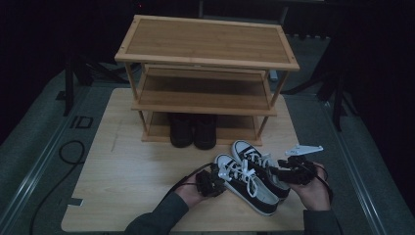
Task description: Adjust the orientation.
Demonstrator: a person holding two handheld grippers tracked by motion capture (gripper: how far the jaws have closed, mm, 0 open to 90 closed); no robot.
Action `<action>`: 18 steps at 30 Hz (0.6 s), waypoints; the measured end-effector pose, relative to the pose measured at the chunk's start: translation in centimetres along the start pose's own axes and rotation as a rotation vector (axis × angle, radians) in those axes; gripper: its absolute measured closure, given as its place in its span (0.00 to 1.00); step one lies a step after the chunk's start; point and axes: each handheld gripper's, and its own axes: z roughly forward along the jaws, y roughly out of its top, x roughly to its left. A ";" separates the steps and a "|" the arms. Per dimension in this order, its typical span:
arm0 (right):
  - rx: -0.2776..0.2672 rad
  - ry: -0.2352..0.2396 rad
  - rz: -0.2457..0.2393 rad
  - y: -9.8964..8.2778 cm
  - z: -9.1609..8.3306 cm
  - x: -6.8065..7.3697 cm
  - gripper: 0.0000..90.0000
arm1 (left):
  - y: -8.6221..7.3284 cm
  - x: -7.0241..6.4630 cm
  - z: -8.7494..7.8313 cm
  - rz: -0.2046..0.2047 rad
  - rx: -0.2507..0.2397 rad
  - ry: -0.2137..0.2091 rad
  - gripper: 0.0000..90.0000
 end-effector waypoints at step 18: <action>0.027 0.041 -0.040 -0.3 0.1 0.3 0.62 | -2.1 4.0 -1.9 -0.089 0.000 0.078 0.84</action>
